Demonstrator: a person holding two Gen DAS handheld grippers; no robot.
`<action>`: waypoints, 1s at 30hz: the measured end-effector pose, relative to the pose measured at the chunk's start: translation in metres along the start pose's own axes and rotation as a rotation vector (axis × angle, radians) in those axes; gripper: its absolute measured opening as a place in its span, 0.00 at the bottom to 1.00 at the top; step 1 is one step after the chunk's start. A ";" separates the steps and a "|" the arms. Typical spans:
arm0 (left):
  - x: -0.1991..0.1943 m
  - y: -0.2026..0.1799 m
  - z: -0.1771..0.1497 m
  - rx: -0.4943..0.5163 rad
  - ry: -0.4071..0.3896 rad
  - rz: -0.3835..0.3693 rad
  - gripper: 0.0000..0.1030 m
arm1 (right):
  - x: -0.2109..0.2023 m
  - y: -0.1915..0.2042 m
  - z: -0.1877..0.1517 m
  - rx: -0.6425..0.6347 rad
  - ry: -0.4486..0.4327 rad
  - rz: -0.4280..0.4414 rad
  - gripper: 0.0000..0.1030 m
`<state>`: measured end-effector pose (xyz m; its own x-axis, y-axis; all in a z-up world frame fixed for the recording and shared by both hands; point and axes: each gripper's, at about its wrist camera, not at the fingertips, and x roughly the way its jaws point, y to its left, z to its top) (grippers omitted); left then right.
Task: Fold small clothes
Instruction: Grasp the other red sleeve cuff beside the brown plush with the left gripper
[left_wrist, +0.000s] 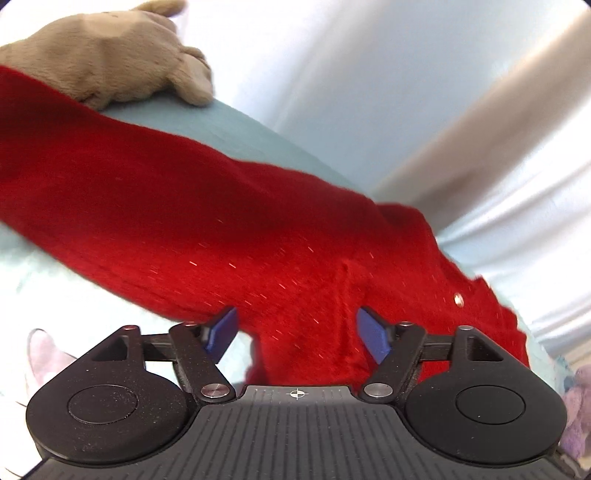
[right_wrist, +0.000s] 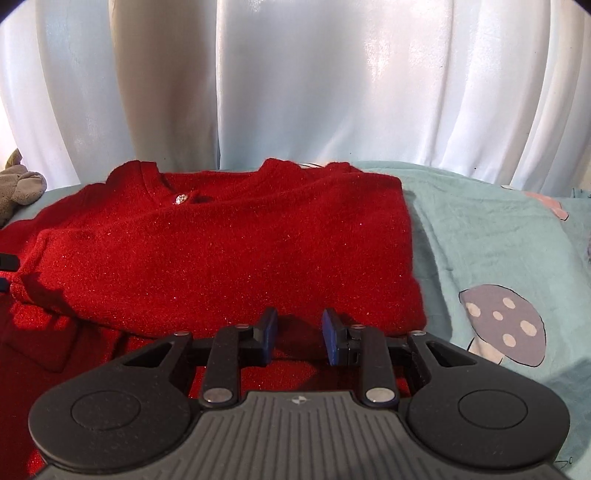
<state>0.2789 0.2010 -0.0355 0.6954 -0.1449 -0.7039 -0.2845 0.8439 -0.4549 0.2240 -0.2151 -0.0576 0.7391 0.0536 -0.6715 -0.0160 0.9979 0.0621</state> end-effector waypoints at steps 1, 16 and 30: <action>-0.008 0.018 0.005 -0.047 -0.045 0.008 0.80 | -0.004 0.000 0.000 0.000 -0.009 0.009 0.28; -0.062 0.250 0.038 -0.702 -0.420 0.156 0.62 | -0.035 0.011 -0.003 0.024 -0.044 0.102 0.45; -0.042 0.300 0.059 -0.730 -0.561 0.033 0.50 | -0.036 0.041 -0.002 -0.011 -0.023 0.084 0.49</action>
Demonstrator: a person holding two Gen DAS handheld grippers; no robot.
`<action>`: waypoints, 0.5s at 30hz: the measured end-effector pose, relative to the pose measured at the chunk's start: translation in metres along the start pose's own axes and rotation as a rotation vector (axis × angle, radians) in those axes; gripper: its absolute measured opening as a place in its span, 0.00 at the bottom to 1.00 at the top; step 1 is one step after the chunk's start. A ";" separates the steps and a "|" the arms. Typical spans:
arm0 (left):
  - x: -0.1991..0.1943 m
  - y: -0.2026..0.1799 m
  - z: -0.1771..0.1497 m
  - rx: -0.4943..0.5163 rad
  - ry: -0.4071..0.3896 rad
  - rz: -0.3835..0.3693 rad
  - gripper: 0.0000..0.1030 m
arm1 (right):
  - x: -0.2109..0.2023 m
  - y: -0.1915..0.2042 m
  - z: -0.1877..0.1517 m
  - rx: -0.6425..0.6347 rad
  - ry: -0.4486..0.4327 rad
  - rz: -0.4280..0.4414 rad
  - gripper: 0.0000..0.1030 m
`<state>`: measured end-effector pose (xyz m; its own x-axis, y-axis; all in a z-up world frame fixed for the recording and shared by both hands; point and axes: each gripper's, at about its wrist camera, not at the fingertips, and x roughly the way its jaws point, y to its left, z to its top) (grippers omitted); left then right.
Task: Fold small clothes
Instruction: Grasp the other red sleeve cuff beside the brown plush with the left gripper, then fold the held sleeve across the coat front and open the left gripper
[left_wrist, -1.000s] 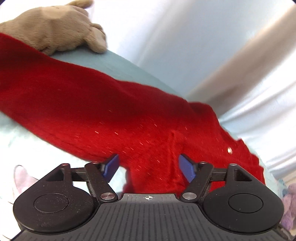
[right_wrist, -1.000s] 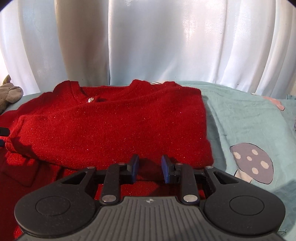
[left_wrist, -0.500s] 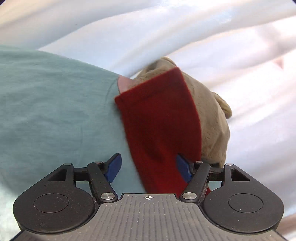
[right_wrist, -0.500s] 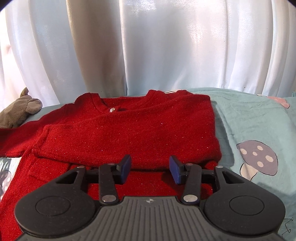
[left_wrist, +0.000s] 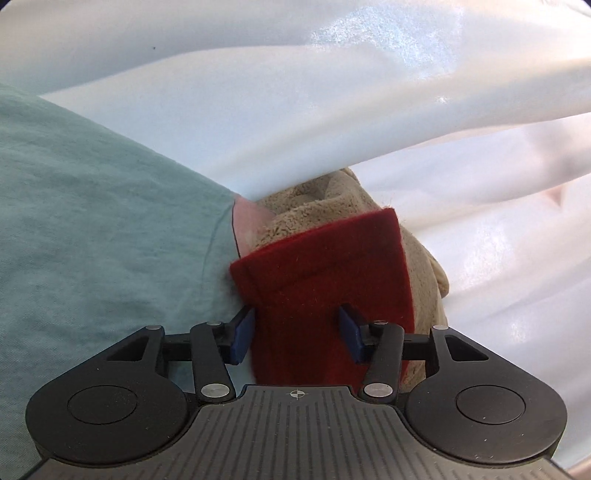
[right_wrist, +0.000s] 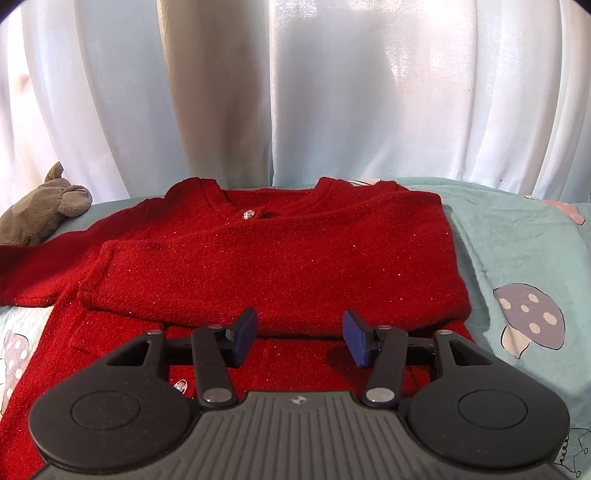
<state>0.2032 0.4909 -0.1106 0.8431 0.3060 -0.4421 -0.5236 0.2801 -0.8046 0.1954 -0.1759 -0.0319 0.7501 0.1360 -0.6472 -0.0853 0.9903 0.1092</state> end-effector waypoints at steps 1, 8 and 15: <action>0.001 0.001 0.001 -0.003 0.007 -0.004 0.44 | 0.000 0.004 0.000 -0.007 0.001 0.002 0.49; -0.008 0.006 0.006 -0.020 -0.009 -0.027 0.16 | -0.006 0.021 0.000 -0.039 -0.011 0.006 0.49; -0.060 -0.058 -0.011 0.127 -0.063 -0.130 0.15 | -0.013 0.021 -0.003 -0.034 -0.021 0.046 0.49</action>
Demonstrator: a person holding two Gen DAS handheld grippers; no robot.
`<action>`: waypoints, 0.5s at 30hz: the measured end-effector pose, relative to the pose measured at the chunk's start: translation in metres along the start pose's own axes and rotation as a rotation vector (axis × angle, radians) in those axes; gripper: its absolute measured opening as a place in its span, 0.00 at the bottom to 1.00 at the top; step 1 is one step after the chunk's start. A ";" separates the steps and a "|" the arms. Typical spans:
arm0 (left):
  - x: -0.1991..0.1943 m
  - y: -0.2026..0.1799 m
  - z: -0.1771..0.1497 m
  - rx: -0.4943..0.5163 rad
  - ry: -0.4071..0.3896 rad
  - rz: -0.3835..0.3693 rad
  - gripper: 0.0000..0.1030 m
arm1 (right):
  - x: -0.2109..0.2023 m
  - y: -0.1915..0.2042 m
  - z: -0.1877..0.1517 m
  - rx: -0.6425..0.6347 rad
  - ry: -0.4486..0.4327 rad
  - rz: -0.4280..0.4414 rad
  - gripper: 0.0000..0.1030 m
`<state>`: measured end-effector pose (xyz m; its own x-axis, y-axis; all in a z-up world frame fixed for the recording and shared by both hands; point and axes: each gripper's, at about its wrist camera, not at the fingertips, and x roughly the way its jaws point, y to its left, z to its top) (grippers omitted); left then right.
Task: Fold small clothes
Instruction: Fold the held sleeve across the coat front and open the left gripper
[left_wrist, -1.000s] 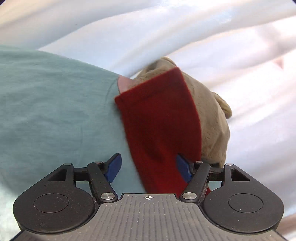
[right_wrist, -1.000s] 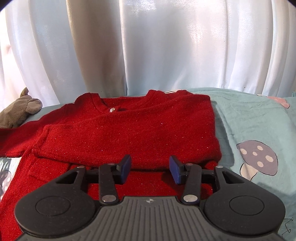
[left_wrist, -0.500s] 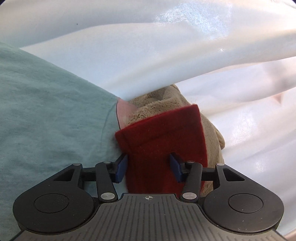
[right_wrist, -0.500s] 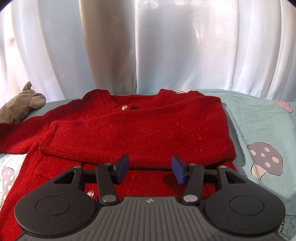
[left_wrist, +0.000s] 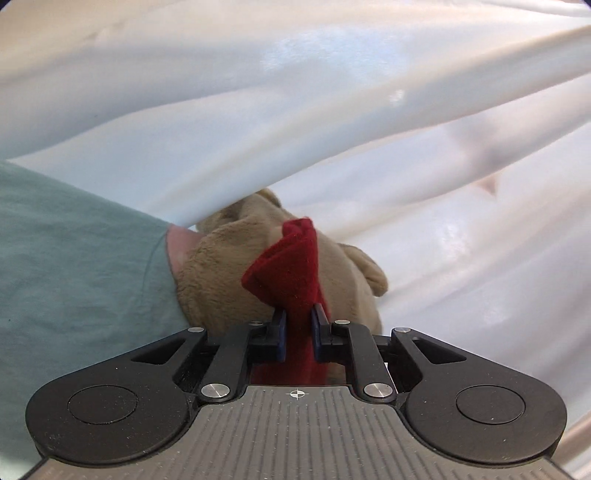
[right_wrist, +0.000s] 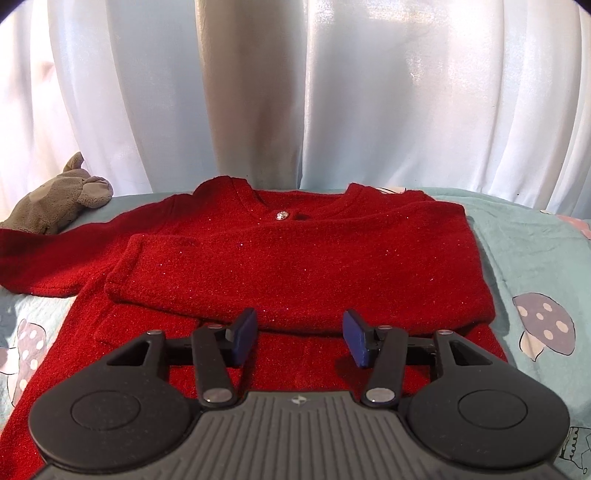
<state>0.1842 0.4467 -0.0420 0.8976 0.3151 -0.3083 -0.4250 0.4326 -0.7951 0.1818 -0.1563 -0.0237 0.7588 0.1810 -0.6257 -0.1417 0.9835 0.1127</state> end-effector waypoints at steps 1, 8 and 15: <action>-0.009 -0.016 -0.004 0.025 -0.003 -0.025 0.14 | -0.002 -0.001 0.000 0.002 -0.004 0.008 0.49; -0.064 -0.149 -0.079 0.334 0.014 -0.187 0.15 | -0.023 -0.021 0.001 0.064 -0.061 0.052 0.49; -0.056 -0.206 -0.224 0.565 0.213 -0.229 0.15 | -0.032 -0.043 0.000 0.111 -0.082 0.076 0.49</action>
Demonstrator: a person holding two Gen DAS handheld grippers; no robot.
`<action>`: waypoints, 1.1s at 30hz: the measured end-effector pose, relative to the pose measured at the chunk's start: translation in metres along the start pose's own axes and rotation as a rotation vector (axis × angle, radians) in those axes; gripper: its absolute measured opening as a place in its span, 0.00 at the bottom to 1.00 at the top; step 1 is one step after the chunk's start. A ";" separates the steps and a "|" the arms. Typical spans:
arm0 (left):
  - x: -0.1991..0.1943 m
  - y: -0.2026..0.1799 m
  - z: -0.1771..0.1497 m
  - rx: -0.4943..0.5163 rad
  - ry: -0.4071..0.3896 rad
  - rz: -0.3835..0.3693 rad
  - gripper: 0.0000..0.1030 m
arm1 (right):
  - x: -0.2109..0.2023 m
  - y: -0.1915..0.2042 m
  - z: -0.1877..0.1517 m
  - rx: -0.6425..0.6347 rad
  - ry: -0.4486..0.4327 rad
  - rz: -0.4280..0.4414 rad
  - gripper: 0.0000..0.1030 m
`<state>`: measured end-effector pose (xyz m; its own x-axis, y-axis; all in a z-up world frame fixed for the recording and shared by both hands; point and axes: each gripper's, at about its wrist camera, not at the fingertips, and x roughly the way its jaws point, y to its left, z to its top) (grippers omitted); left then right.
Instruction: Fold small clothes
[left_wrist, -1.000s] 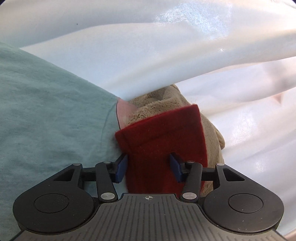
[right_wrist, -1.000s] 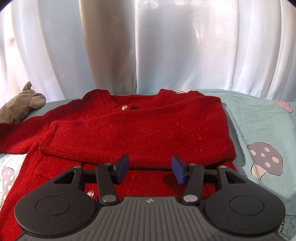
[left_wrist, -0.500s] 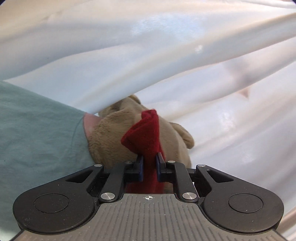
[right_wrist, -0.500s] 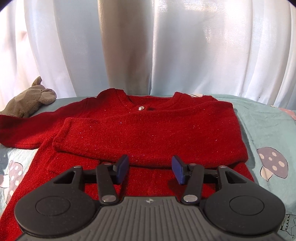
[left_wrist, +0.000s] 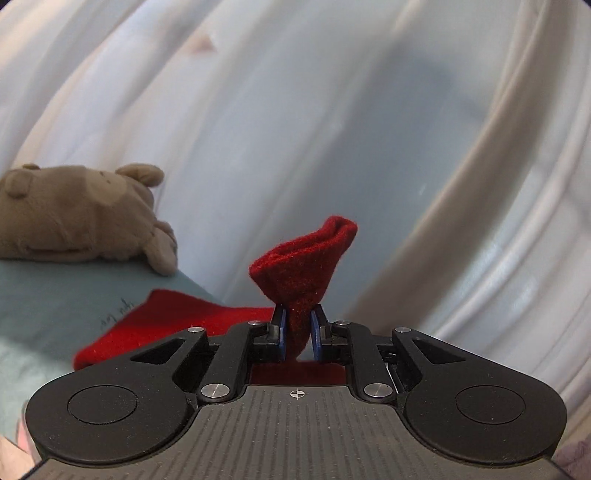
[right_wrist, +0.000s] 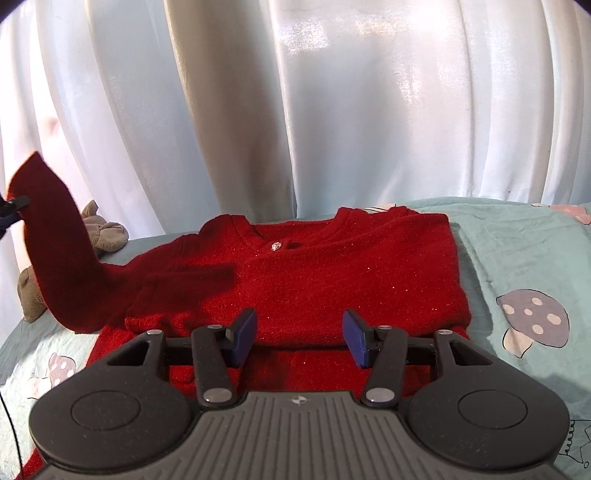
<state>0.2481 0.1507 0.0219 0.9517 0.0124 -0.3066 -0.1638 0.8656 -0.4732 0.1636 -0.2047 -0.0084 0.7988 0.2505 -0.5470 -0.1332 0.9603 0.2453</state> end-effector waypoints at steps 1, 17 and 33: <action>0.010 -0.008 -0.016 0.012 0.044 0.011 0.17 | -0.001 -0.003 0.000 0.002 0.001 0.003 0.49; -0.017 0.018 -0.079 0.139 0.344 0.248 0.51 | 0.086 0.015 0.019 0.156 0.223 0.331 0.49; -0.010 0.064 -0.060 0.056 0.371 0.315 0.49 | 0.170 0.073 0.032 0.194 0.284 0.424 0.10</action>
<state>0.2122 0.1755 -0.0549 0.7001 0.1075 -0.7059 -0.4050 0.8740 -0.2686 0.3086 -0.0960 -0.0583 0.5047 0.6600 -0.5564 -0.2771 0.7343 0.6197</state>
